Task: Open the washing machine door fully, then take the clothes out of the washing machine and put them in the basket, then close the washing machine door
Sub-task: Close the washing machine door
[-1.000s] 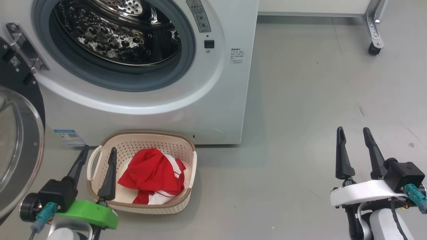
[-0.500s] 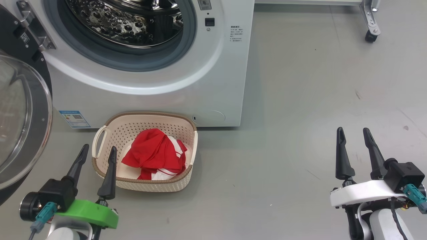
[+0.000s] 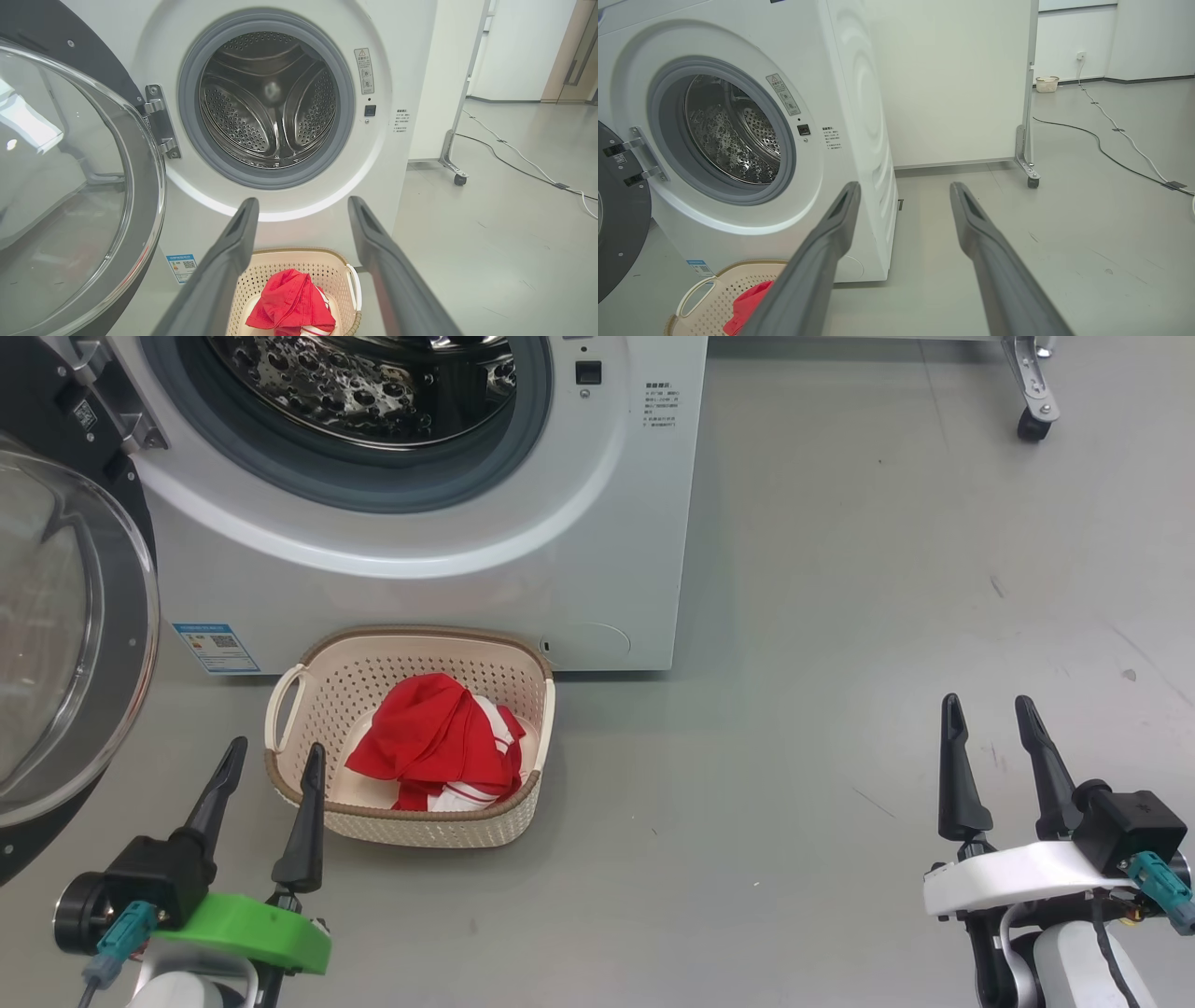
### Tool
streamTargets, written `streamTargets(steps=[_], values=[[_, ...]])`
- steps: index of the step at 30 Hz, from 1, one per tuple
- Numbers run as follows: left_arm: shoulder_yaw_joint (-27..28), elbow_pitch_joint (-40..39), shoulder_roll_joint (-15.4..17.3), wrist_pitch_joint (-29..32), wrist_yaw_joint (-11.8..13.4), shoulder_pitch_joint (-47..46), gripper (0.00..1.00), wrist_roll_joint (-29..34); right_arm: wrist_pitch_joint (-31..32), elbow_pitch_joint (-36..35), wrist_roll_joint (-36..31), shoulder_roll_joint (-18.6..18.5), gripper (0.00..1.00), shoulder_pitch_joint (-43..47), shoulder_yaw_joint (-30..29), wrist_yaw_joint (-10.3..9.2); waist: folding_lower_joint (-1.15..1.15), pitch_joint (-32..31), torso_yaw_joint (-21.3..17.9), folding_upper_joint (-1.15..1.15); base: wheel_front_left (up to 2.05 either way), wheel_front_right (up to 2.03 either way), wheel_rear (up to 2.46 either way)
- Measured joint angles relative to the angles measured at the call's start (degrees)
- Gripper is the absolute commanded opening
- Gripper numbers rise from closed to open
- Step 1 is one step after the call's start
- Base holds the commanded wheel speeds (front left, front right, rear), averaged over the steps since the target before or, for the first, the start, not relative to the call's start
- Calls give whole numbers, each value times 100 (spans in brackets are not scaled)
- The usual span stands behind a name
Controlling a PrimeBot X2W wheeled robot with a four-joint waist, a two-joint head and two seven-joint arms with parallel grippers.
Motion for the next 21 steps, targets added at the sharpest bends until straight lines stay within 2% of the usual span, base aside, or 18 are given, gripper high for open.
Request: streamTargets(steps=[21], values=[[-9, 0, -2, 0, 0, 16, 100, 1, 0, 35, 0, 0, 100, 0, -1, 0, 0, -61, 1, 0, -3, 3, 0]])
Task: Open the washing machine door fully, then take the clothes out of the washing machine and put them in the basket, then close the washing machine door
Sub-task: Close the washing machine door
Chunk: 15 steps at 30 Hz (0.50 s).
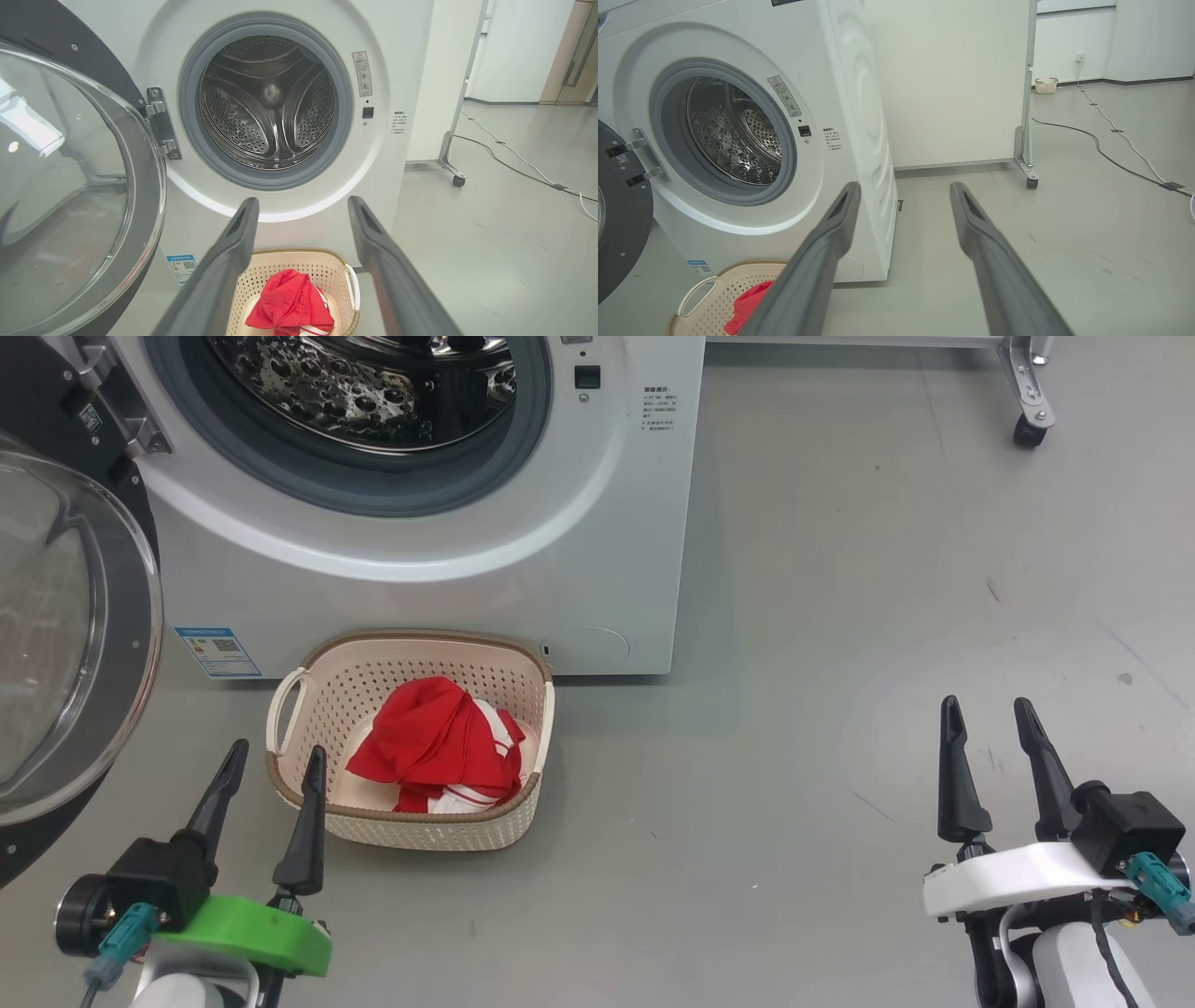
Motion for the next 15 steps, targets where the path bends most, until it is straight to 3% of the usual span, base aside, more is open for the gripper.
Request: streamTargets(steps=[15], values=[[-15, 9, 1, 0, 0, 13, 100, 0, 0, 11, 1, 1, 100, 1, 1, 0, 0, -48, 10, 0, 0, 0, 0]])
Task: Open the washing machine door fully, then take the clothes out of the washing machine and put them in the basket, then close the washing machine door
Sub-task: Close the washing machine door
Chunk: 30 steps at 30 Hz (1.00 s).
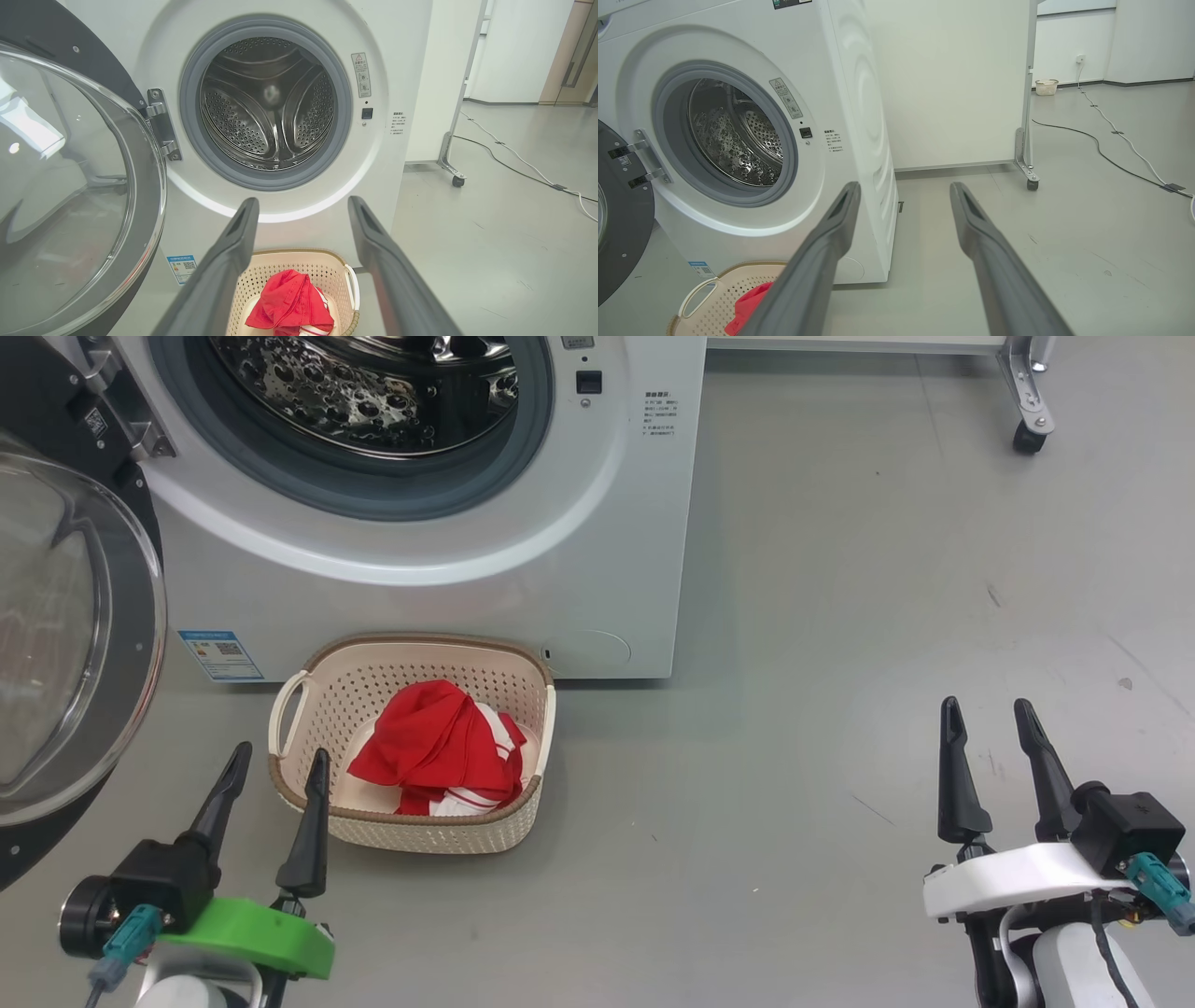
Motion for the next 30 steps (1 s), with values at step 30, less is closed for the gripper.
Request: streamTargets(steps=[30], values=[[-43, -29, -146, 0, 0, -10, 100, 34, 0, -118, -129, -94, 100, -24, 365, 44, 0, 383, 1452, 0, 0, 0, 0]])
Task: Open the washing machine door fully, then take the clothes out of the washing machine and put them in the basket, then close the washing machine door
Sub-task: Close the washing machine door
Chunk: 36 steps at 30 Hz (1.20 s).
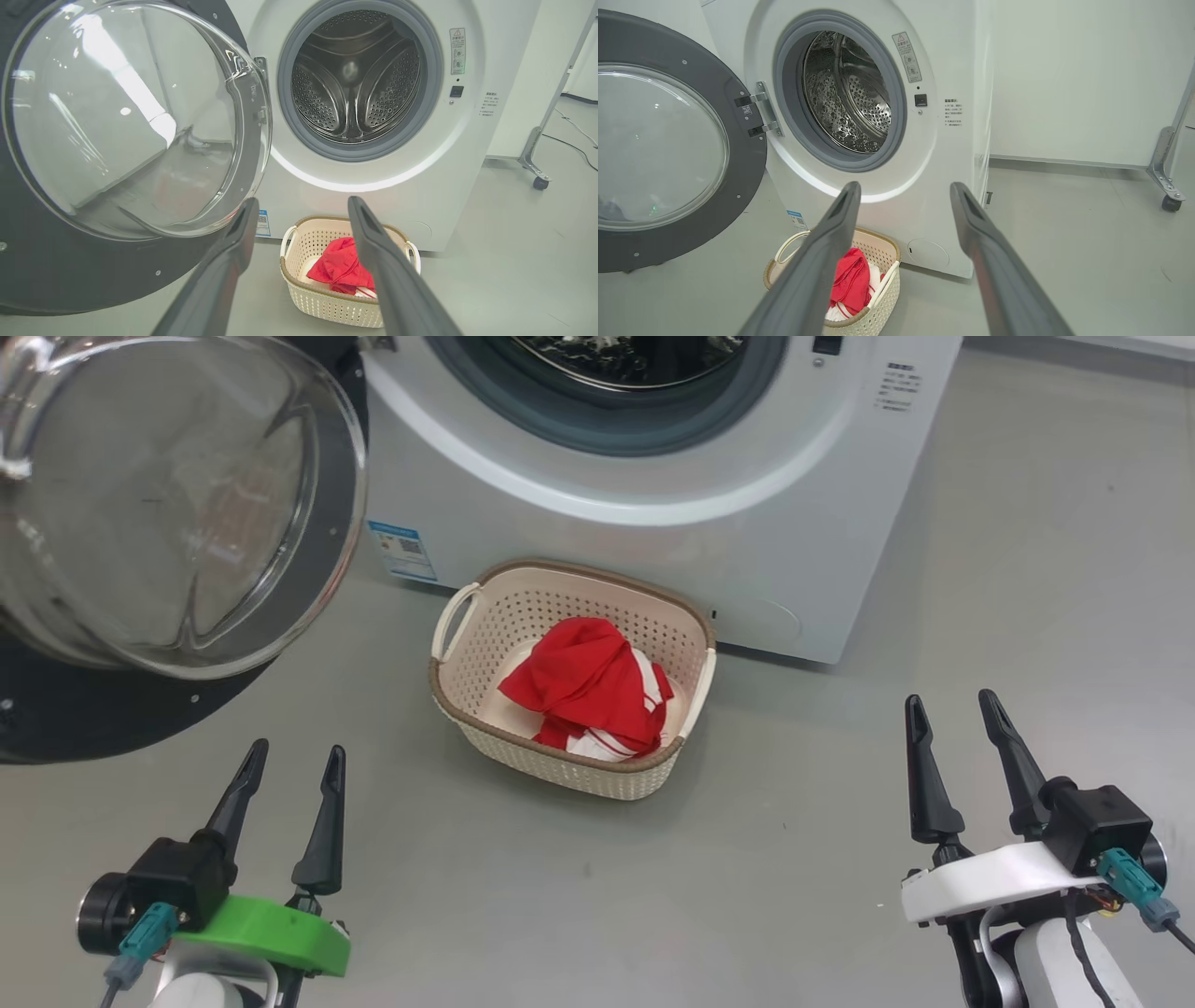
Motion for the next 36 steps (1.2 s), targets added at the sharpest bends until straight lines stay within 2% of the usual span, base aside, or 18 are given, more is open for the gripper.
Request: streamTargets(steps=[10, 17, 36], values=[[-25, 40, -27, 0, 1, 1, 100, 126, 0, 62, -9, -34, 100, -7, -1, 5, 0, -49, 792, 0, 0, 0, 0], [277, -79, 0, 0, 65, 51, 100, 125, 0, 145, -8, -14, 100, -123, 391, 53, 0, -142, 1238, 0, 0, 0, 0], [581, -428, -45, 0, 143, 329, 100, 123, 1, 357, 101, -30, 100, -439, 738, 55, 0, -57, 1413, 0, 0, 0, 0]])
